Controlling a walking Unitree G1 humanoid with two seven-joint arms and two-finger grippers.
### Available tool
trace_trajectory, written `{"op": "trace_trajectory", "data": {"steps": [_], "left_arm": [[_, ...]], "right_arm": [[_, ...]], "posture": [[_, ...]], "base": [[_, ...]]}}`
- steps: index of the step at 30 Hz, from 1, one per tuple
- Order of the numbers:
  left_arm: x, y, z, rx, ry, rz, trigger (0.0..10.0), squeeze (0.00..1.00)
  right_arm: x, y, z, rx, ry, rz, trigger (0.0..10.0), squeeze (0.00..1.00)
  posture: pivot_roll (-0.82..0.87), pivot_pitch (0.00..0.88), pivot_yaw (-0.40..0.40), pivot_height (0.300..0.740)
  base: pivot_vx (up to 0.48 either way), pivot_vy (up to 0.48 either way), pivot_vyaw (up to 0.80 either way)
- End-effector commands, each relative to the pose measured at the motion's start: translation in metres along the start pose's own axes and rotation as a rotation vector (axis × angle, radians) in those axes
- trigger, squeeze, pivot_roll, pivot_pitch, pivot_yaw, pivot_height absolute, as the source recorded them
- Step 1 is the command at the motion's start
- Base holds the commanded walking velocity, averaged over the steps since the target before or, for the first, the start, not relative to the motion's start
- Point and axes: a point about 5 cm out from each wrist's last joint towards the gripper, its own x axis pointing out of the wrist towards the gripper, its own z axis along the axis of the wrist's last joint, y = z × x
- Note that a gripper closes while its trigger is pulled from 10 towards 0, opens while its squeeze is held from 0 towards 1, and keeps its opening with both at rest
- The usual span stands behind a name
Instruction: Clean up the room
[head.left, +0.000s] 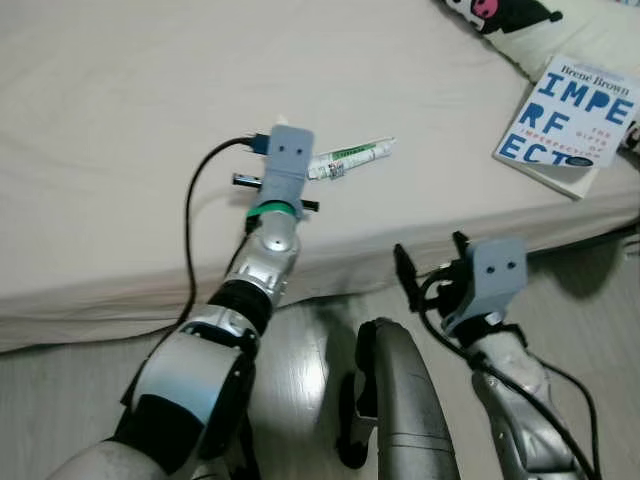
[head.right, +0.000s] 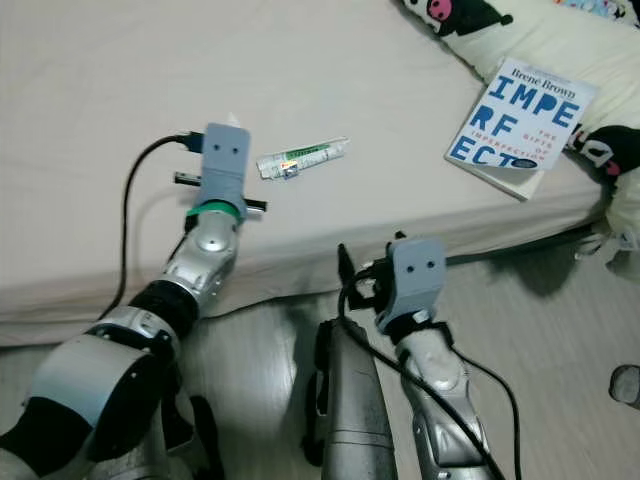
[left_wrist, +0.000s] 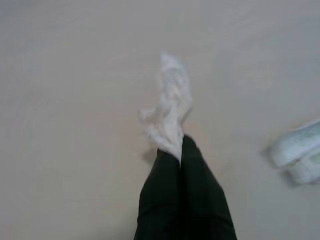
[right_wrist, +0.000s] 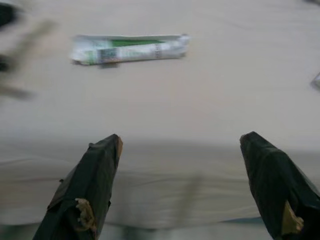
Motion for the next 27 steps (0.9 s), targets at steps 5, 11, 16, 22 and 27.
{"op": "trace_trajectory", "data": {"steps": [5, 11, 16, 22, 27], "left_arm": [[-0.025, 0.04, -0.009, 0.046, -0.079, -0.006, 10.0, 0.0], [-0.07, 0.106, 0.028, 0.128, -0.181, 0.053, 10.0, 0.0], [-0.075, 0.123, 0.05, 0.145, -0.216, 0.085, 10.0, 0.0], [-0.08, 0.133, 0.078, 0.143, -0.249, 0.084, 10.0, 0.0], [-0.087, 0.128, 0.087, 0.134, -0.233, 0.045, 10.0, 0.0]], "right_arm": [[0.019, -0.021, 0.0, -0.035, -0.003, 0.018, 10.0, 0.0], [0.069, -0.042, -0.007, 0.027, 0.043, -0.001, 10.0, 0.0], [0.083, -0.032, -0.007, 0.14, 0.047, 0.008, 10.0, 0.0], [0.094, -0.019, -0.005, -0.099, 0.078, 0.118, 10.0, 0.0], [0.095, -0.019, -0.007, -0.417, 0.109, 0.27, 10.0, 0.0]], "posture": [[-0.05, 0.472, -0.041, 0.58], [0.17, 0.504, -0.082, 0.58], [0.24, 0.522, -0.086, 0.58], [0.26, 0.551, -0.077, 0.58], [0.26, 0.565, -0.065, 0.58]], "base": [[0.0, 0.0, 0.0], [0.0, 0.0, 0.0], [0.0, 0.0, 0.0], [0.0, 0.0, 0.0], [0.0, 0.0, 0.0]]}}
